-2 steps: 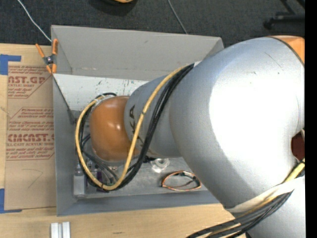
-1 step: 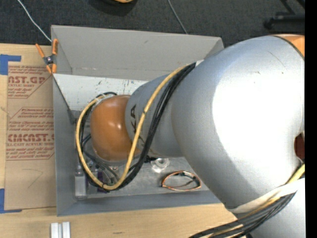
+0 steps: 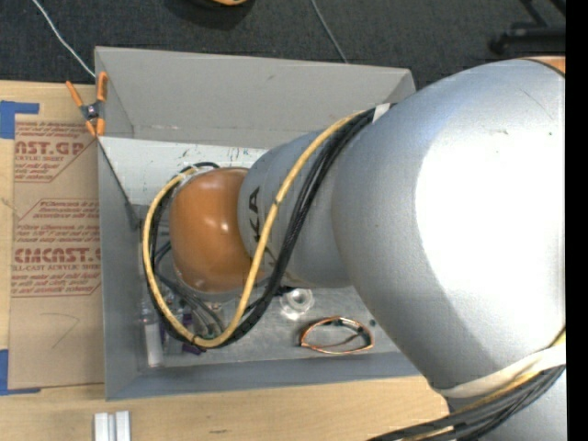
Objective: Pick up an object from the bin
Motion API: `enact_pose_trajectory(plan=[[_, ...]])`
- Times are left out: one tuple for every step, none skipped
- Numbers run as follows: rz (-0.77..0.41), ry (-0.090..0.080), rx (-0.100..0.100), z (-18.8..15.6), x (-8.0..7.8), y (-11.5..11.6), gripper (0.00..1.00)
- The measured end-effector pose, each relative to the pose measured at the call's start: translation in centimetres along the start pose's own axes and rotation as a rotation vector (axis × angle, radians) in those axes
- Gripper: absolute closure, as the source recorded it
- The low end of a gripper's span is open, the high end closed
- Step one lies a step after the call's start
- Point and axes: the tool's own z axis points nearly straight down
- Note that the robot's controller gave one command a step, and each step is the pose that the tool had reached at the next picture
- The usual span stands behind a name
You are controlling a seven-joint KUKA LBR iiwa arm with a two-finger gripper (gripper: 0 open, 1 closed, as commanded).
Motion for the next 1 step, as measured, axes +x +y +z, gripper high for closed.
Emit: enact_pose_trajectory(plan=[[0.000, -0.006, -0.003, -1.40, -0.17, 0.07, 1.00]])
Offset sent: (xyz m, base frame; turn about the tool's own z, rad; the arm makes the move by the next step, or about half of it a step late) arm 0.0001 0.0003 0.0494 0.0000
